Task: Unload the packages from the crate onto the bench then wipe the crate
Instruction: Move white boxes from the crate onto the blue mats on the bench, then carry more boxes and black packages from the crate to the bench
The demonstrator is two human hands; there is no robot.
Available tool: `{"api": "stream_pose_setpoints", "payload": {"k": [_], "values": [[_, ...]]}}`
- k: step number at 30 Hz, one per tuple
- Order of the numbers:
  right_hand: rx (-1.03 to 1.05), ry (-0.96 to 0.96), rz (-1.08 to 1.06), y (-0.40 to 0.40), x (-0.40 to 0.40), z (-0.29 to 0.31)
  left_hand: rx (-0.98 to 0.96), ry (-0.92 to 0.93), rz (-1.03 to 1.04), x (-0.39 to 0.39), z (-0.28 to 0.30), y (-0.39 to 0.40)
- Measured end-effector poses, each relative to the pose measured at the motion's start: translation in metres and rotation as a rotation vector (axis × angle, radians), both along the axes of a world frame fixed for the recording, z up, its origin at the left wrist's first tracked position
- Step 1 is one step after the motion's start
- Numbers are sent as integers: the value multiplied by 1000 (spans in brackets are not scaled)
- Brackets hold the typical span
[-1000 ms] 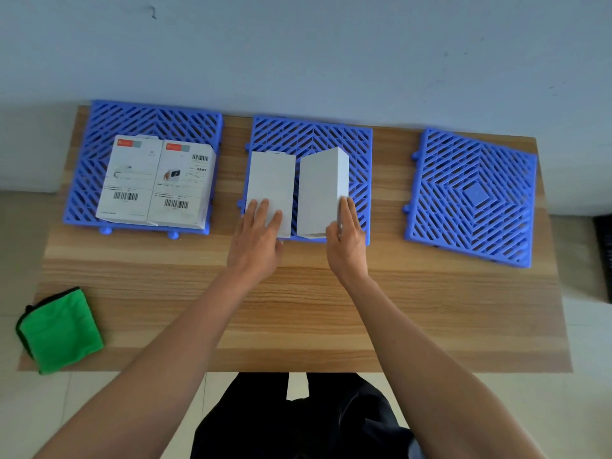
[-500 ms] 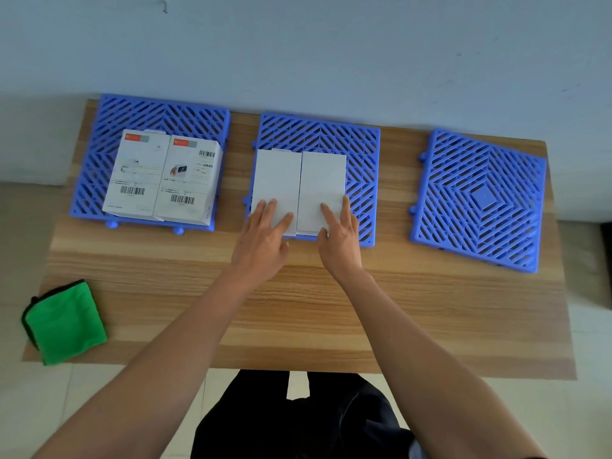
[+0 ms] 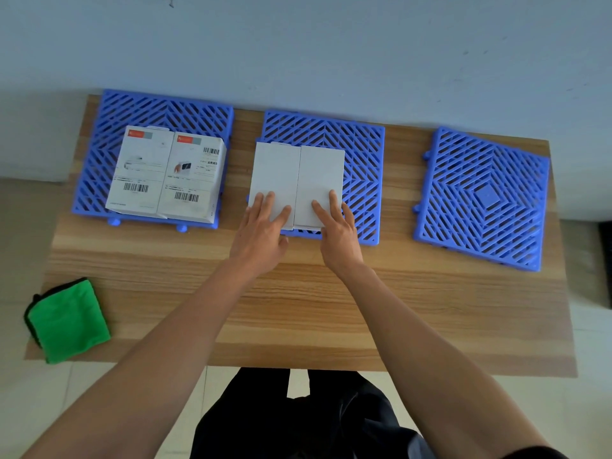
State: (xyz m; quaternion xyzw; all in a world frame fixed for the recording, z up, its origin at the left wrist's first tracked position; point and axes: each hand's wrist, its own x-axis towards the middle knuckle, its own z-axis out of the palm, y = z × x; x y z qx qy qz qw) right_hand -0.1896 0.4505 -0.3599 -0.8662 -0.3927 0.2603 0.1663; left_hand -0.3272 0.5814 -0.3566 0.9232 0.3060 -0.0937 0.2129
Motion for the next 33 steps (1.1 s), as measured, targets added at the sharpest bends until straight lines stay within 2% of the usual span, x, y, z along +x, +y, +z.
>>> {"api": "stream_pose_setpoints", "payload": {"k": [8,15,27,33], "values": [[24,-13,-19,-4,-2,-3,38,34,-54,-2,-2,3],[-38,-9,7,-3,-3,7,18,8,-72,-3,7,5],[52,21,-241,-38,10,54,-19,-102,-179,30,55,2],[67,-11,-376,-104,53,81,6,-97,-249,84,76,-48]]}}
